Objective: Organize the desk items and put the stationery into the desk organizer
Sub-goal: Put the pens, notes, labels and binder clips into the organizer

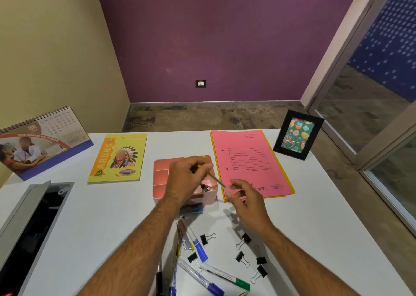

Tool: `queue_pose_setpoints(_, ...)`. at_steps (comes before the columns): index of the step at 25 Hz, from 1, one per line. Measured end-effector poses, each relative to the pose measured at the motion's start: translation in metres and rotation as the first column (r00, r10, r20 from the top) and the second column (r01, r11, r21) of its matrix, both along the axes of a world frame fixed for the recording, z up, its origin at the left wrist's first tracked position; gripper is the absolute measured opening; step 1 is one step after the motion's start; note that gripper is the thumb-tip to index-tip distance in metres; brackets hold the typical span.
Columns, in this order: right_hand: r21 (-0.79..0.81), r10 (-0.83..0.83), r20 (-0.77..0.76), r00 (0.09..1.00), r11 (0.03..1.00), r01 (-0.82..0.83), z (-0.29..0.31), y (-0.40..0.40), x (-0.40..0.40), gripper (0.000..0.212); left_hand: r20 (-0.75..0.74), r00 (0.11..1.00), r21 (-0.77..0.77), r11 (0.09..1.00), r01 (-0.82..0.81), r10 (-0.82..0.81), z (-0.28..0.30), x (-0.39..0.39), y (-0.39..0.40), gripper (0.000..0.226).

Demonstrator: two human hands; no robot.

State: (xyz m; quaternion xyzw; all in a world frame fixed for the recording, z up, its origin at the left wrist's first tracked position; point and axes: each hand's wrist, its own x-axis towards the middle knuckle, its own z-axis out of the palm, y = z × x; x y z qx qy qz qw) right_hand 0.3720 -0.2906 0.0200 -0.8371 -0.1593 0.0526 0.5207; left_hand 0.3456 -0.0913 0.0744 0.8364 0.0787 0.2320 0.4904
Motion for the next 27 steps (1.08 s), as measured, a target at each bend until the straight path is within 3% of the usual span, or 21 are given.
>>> queue_pose_setpoints(2, -0.109, 0.053, 0.064, 0.997, 0.993, -0.045, -0.007, -0.014, -0.009, 0.029, 0.012, 0.997, 0.095, 0.992, -0.078, 0.077, 0.003, 0.001, 0.003, 0.016)
queue_pose_setpoints(5, -0.334, 0.380, 0.156, 0.912, 0.889, -0.313, -0.023, -0.040, -0.037, 0.017, -0.037, 0.995, 0.316, 0.946, -0.073, 0.089, 0.003, 0.004, 0.005, 0.017)
queue_pose_setpoints(7, -0.484, 0.600, 0.100, 0.794, 0.726, -0.487, -0.029, -0.052, -0.057, 0.018, -0.152, 0.987, 0.487, 0.873, 0.030, 0.051, -0.002, 0.005, 0.006, 0.016)
queue_pose_setpoints(8, -0.575, 0.716, 0.080, 0.693, 0.601, -0.555, -0.034, -0.057, -0.065, 0.022, -0.209, 0.977, 0.549, 0.832, 0.077, 0.047, -0.004, 0.005, 0.005, 0.017)
queue_pose_setpoints(10, -0.717, 0.873, 0.028, 0.488, 0.357, -0.598, -0.051, -0.066, -0.078, 0.020, -0.298, 0.953, 0.606, 0.783, 0.144, 0.055, -0.007, 0.004, 0.002, 0.020)
queue_pose_setpoints(11, -0.747, 0.898, -0.004, 0.440, 0.290, -0.598, -0.056, -0.066, -0.084, 0.014, -0.327, 0.944, 0.628, 0.759, 0.174, 0.053, -0.008, 0.005, -0.001, 0.021)
queue_pose_setpoints(14, -0.759, 0.860, -0.068, 0.505, 0.284, -0.586, -0.055, -0.060, -0.089, 0.009, -0.353, 0.934, 0.707, 0.669, 0.230, 0.052, -0.013, 0.008, -0.005, 0.026)
queue_pose_setpoints(15, -0.799, 0.887, -0.063, 0.458, 0.231, -0.556, -0.055, -0.059, -0.088, 0.008, -0.358, 0.932, 0.722, 0.650, 0.237, 0.058, -0.016, 0.010, -0.005, 0.027)
queue_pose_setpoints(16, -0.789, 0.887, -0.056, 0.458, 0.242, -0.565, -0.056, -0.058, -0.090, 0.006, -0.375, 0.925, 0.722, 0.647, 0.245, 0.068, -0.019, 0.011, -0.003, 0.029)
queue_pose_setpoints(18, -0.792, 0.823, -0.126, 0.555, 0.254, -0.556, -0.063, -0.063, -0.095, 0.014, -0.432, 0.898, 0.687, 0.676, 0.266, 0.085, -0.028, 0.014, 0.001, 0.032)
queue_pose_setpoints(19, -0.842, 0.825, -0.079, 0.559, 0.245, -0.480, -0.066, -0.066, -0.095, 0.024, -0.466, 0.881, 0.651, 0.705, 0.280, 0.080, -0.033, 0.016, 0.002, 0.034)
queue_pose_setpoints(20, -0.902, 0.830, -0.079, 0.552, 0.177, -0.395, -0.070, -0.067, -0.091, 0.032, -0.494, 0.867, 0.609, 0.737, 0.292, 0.065, -0.036, 0.017, 0.004, 0.035)
queue_pose_setpoints(22, -0.919, 0.854, 0.023, 0.519, 0.223, -0.326, -0.075, -0.068, -0.086, 0.036, -0.500, 0.865, 0.529, 0.801, 0.281, 0.027, -0.039, 0.018, 0.007, 0.036)
queue_pose_setpoints(23, -0.890, 0.843, 0.095, 0.529, 0.310, -0.335, -0.072, -0.067, -0.084, 0.036, -0.477, 0.879, 0.493, 0.830, 0.261, 0.007, -0.039, 0.018, 0.008, 0.036)
queue_pose_setpoints(24, -0.802, 0.776, 0.172, 0.607, 0.468, -0.371, -0.059, -0.063, -0.084, 0.032, -0.438, 0.899, 0.460, 0.856, 0.235, -0.011, -0.037, 0.017, 0.010, 0.034)
queue_pose_setpoints(25, -0.612, 0.635, 0.199, 0.747, 0.675, -0.411, -0.049, -0.060, -0.082, 0.023, -0.383, 0.923, 0.413, 0.889, 0.200, -0.030, -0.034, 0.015, 0.010, 0.032)
queue_pose_setpoints(26, -0.365, 0.431, 0.128, 0.893, 0.858, -0.362, -0.040, -0.054, -0.078, 0.017, -0.324, 0.944, 0.326, 0.931, 0.165, -0.053, -0.030, 0.012, 0.010, 0.029)
queue_pose_setpoints(27, -0.125, 0.239, -0.048, 0.970, 0.962, -0.243, -0.031, -0.046, -0.073, 0.018, -0.269, 0.959, 0.205, 0.968, 0.145, -0.087, -0.024, 0.009, 0.007, 0.025)
